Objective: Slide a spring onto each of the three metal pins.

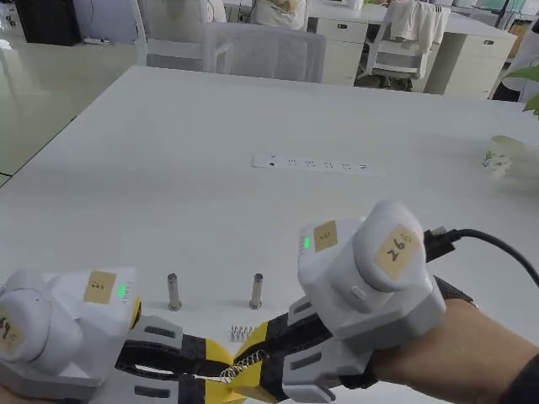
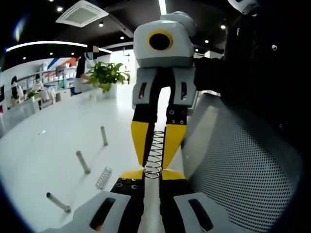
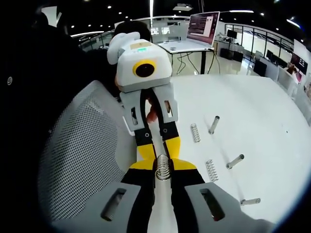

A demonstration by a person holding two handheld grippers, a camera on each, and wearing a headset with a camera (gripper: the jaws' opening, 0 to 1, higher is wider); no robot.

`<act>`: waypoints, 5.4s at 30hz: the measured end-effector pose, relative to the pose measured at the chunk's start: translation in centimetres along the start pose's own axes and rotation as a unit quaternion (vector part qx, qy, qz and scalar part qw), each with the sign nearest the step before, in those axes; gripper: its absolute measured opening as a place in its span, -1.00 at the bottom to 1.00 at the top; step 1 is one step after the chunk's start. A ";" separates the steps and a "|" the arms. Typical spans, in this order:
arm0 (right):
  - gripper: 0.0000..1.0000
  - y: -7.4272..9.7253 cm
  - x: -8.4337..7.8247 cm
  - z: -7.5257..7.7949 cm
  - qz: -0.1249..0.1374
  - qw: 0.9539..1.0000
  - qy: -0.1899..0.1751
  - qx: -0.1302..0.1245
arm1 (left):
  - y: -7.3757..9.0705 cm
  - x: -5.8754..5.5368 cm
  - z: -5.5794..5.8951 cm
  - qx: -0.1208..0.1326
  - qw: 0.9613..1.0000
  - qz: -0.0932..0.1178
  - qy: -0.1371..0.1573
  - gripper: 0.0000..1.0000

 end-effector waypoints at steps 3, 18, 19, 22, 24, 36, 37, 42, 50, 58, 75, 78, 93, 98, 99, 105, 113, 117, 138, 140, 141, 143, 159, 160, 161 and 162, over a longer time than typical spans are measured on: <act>-0.83 0.1 0.1 0.1 0.000 1.000 0.002 -0.004 | 0.0 0.1 -0.1 0.003 1.000 0.006 0.003 -0.95; -0.83 1.5 -0.4 1.5 -0.011 1.000 -0.001 -0.026 | 0.7 -0.6 -1.3 0.030 0.999 0.018 0.027 -0.67; -0.83 1.6 -0.5 1.6 -0.012 1.000 -0.001 -0.028 | 0.8 -0.7 -1.3 0.032 0.999 0.019 0.028 -0.64; -0.83 2.0 -0.7 1.9 -0.014 0.999 -0.002 -0.033 | 1.0 -0.9 -1.5 0.040 0.998 0.020 0.034 -0.55; -0.83 2.2 -1.0 2.1 -0.017 0.999 -0.004 -0.037 | 1.2 -1.0 -1.7 0.048 0.998 0.022 0.040 -0.48; -0.83 4.0 -1.8 3.9 -0.022 0.997 -0.016 -0.066 | 3.3 -2.5 -3.1 0.114 0.989 0.034 0.085 0.06; -0.83 4.1 -1.8 4.0 -0.022 0.997 -0.018 -0.068 | 3.5 -2.6 -3.2 0.118 0.988 0.036 0.088 0.08; -0.83 4.7 -2.2 4.6 -0.025 0.996 -0.021 -0.080 | 4.1 -3.0 -3.5 0.137 0.985 0.040 0.100 0.18; -0.83 5.9 -2.7 5.8 -0.030 0.995 -0.028 -0.096 | 5.0 -3.8 -3.9 0.162 0.979 0.043 0.114 0.37; -0.83 7.3 -3.1 7.5 -0.042 0.992 -0.031 -0.114 | 6.0 -4.2 -4.5 0.188 0.973 0.050 0.124 0.47; -0.83 9.8 -4.5 12.1 -0.109 0.983 -0.027 -0.144 | 6.9 -4.6 -5.5 0.220 0.965 0.056 0.130 0.61; -0.83 10.0 -4.7 12.9 -0.122 0.982 -0.024 -0.145 | 6.9 -4.7 -5.5 0.222 0.964 0.056 0.132 0.61; -0.83 8.2 -6.0 15.2 -0.198 0.973 -0.013 -0.113 | 7.3 -4.7 -5.6 0.227 0.963 0.058 0.131 0.62; -0.83 7.7 -6.4 15.5 -0.215 0.971 -0.011 -0.103 | 7.3 -4.8 -5.5 0.227 0.963 0.057 0.131 0.61; -0.83 7.6 -6.4 15.5 -0.216 0.971 -0.012 -0.100 | 7.3 -4.8 -5.5 0.227 0.963 0.057 0.132 0.61; -0.83 6.9 -6.9 15.7 -0.230 0.969 -0.012 -0.090 | 7.4 -4.9 -5.5 0.227 0.963 0.056 0.132 0.60; -0.83 6.4 -7.3 16.0 -0.242 0.966 -0.015 -0.084 | 7.5 -5.0 -5.6 0.229 0.963 0.057 0.133 0.59; -0.83 6.2 -7.5 16.1 -0.252 0.964 -0.010 -0.083 | 7.5 -5.0 -5.6 0.227 0.963 0.057 0.134 0.59; -0.83 3.4 -10.4 17.0 -0.279 0.957 -0.028 -0.069 | 7.4 -4.9 -5.6 0.225 0.964 0.055 0.132 0.57; -0.83 3.1 -10.6 16.9 -0.282 0.957 -0.027 -0.068 | 7.4 -4.9 -5.6 0.225 0.964 0.054 0.132 0.57; -0.83 2.9 -10.7 16.8 -0.285 0.956 -0.023 -0.068 | 7.3 -4.9 -5.5 0.225 0.964 0.054 0.132 0.57; -0.83 2.6 -10.9 16.8 -0.288 0.955 -0.022 -0.067 | 7.3 -4.9 -5.5 0.224 0.964 0.054 0.132 0.57; -0.81 2.0 -11.2 16.5 -0.281 0.957 -0.015 -0.063 | 7.2 -4.8 -5.5 0.224 0.964 0.055 0.131 0.56; -0.80 2.0 -11.2 16.5 -0.281 0.958 -0.015 -0.063 | 7.2 -4.8 -5.5 0.224 0.964 0.055 0.131 0.56; -0.77 1.9 -11.2 16.5 -0.281 0.958 -0.015 -0.062 | 7.2 -4.8 -5.5 0.224 0.964 0.055 0.131 0.56; -0.74 1.9 -11.2 16.4 -0.280 0.958 -0.014 -0.062 | 7.2 -4.8 -5.5 0.224 0.964 0.055 0.131 0.56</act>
Point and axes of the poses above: the centre of the closed fingertips' face, and the gripper's own axes: y roughly backward along the fingers, z roughly to its right, x roughly out of its top, the point moved 3 cm from there along y, roughly backward along the fingers, and after that the axes turned 1 degree about -y, right-handed, at the moved point
